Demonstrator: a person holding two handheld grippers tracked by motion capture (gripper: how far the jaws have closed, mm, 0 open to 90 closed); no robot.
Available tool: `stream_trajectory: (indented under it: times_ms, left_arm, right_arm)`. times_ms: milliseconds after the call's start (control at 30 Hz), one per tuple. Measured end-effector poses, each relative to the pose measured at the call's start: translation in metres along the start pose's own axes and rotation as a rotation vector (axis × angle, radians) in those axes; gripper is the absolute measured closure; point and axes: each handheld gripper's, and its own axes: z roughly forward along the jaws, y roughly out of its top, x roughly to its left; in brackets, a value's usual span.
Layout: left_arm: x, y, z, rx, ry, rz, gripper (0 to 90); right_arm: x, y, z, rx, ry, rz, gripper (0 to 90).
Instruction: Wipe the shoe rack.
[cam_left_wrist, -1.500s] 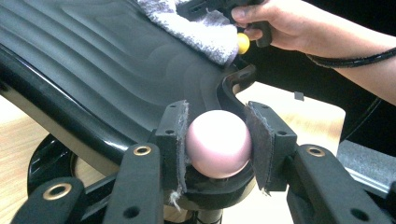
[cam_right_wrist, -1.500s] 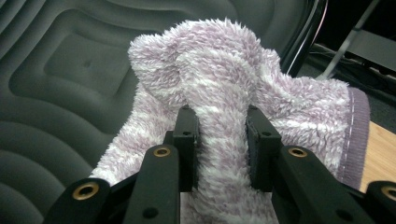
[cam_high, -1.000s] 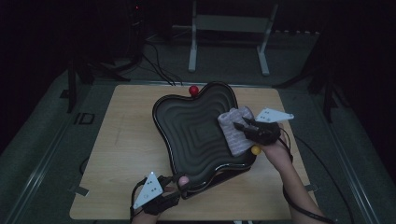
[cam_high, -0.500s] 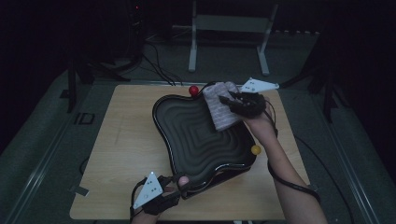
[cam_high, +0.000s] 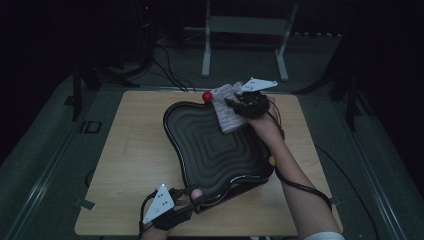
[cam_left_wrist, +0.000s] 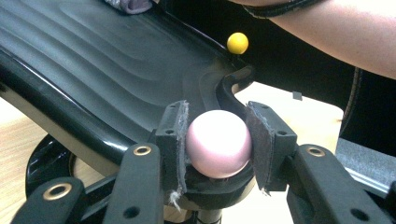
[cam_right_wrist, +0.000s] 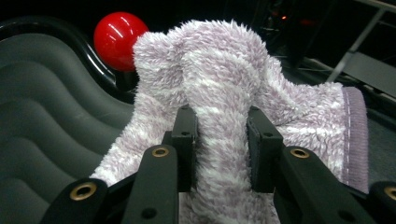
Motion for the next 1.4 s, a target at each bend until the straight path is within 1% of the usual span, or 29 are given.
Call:
stream_trajectory:
  times_ms: [100,133,233,300,667,800,867,967,1033,1133,1167,1200,1233,1267,1333,1400]
  left_arm:
    - [0.0,0.0,0.0,0.0,0.003,-0.001,60.5]
    - [-0.001,0.0,0.0,0.001,0.003,-0.001,60.5]
    - [-0.001,0.0,0.0,0.001,0.004,-0.001,60.5]
    - [-0.001,0.0,0.0,0.001,0.004,-0.002,60.5]
    - [-0.001,0.0,0.0,-0.001,0.004,-0.003,60.5]
    - [-0.001,0.0,0.0,0.0,0.004,-0.004,60.5]
    - [-0.001,0.0,0.0,0.0,0.005,-0.005,60.4]
    - [-0.001,0.0,0.0,0.0,0.006,-0.006,60.5]
    - [-0.001,0.0,0.0,0.0,0.006,-0.006,60.5]
    - [-0.001,0.0,0.0,0.0,0.005,-0.007,60.5]
    - [-0.001,0.0,0.0,-0.002,0.005,-0.007,60.5]
    - [-0.001,0.0,0.0,-0.002,0.004,-0.007,60.5]
    - [-0.001,0.0,0.0,-0.002,0.004,-0.007,60.4]
    - [-0.001,0.0,0.0,0.001,0.007,-0.006,60.5]
    - [-0.002,0.0,0.001,0.0,0.007,-0.007,60.4]
    - [-0.002,0.0,0.001,-0.001,0.007,-0.007,60.5]
  right_arm:
    - [0.001,-0.002,0.0,0.006,-0.008,-0.004,67.9]
    - [0.002,-0.002,0.0,0.013,-0.009,-0.014,67.8]
    - [0.003,-0.005,-0.001,0.016,-0.003,-0.005,67.7]
    - [0.003,-0.009,-0.003,0.013,0.002,0.01,67.7]
    - [0.007,-0.03,-0.017,0.009,0.015,0.022,67.4]
    - [0.009,-0.039,-0.024,0.025,0.018,0.028,67.4]
    - [0.011,-0.044,-0.028,0.035,0.02,0.017,67.4]
    - [0.012,-0.052,-0.035,0.044,0.031,0.018,67.4]
    - [0.013,-0.059,-0.039,0.046,0.042,0.032,67.4]
    - [0.016,-0.067,-0.046,0.053,0.044,0.04,67.4]
    - [0.017,-0.069,-0.048,0.06,0.04,0.041,67.3]
    - [0.019,-0.071,-0.05,0.065,0.037,0.031,67.4]
    - [0.019,-0.071,-0.05,0.065,0.037,0.031,67.4]
    - [0.02,-0.076,-0.053,0.064,0.044,0.038,67.3]
    - [0.019,-0.08,-0.056,0.067,0.055,0.05,67.3]
    - [0.019,-0.084,-0.059,0.072,0.053,0.052,67.3]
